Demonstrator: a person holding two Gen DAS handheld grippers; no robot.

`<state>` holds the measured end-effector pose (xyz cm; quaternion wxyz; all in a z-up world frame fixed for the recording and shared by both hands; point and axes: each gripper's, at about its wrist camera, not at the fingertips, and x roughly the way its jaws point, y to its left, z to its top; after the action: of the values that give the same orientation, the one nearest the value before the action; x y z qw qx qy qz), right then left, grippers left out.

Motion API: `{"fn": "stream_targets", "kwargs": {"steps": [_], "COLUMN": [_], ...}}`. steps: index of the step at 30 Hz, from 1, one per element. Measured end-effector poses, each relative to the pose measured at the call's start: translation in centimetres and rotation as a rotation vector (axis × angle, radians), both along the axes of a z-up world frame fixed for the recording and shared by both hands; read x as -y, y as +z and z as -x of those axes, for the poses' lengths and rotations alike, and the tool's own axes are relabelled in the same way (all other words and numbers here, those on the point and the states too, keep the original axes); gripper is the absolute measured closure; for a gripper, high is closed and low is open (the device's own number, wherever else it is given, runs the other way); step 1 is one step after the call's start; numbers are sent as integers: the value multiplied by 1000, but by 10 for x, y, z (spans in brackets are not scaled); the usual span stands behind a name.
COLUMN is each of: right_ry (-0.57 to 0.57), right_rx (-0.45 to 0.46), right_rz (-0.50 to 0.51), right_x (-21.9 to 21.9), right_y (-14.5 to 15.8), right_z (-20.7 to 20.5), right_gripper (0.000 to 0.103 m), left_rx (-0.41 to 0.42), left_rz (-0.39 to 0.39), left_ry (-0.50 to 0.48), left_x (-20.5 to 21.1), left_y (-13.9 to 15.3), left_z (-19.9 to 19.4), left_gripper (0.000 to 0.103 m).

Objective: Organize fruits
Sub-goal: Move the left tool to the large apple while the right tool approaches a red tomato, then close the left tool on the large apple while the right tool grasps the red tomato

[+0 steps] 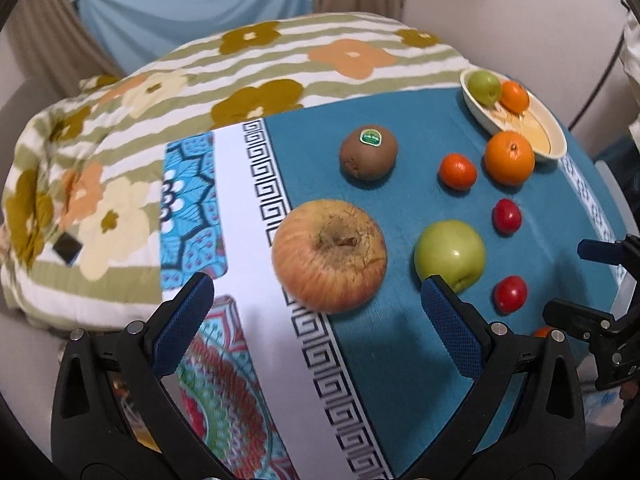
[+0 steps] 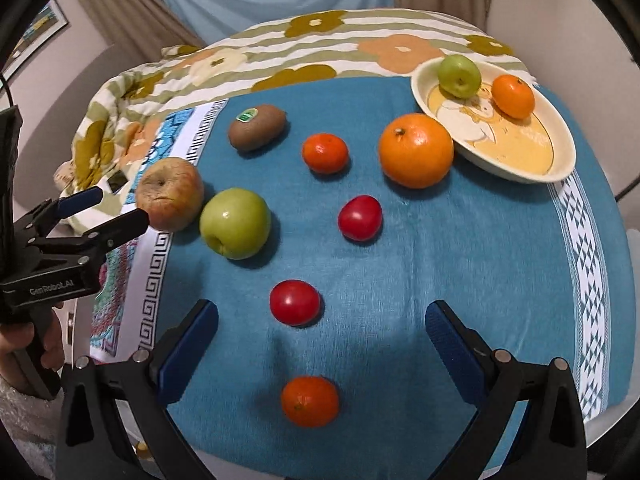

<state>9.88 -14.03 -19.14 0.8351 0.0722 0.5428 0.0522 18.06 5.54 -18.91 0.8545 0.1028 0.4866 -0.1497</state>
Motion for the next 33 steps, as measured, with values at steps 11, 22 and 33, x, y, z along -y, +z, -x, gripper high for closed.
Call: {"fn": "stream_targets", "kwargs": {"steps": [11,22,33], "right_ry": [-12,-16,-5], "right_rx": [-59,-64,-88], "right_rz": [11,12,21], "right_x": [-15,-21,-30], "right_y": [-26,-29,-33], "right_z": [-3,0,-8], "right_gripper": [10,24,40], "left_rx": [-34,-44,-68], "left_rz": [-4,42,66], "left_ry": [-83,-114,-74], "left_x": [9,7,-2], "left_y": [-31,-36,-35], "left_z": [-25,-29,-24], "left_gripper": [0,23,23]}}
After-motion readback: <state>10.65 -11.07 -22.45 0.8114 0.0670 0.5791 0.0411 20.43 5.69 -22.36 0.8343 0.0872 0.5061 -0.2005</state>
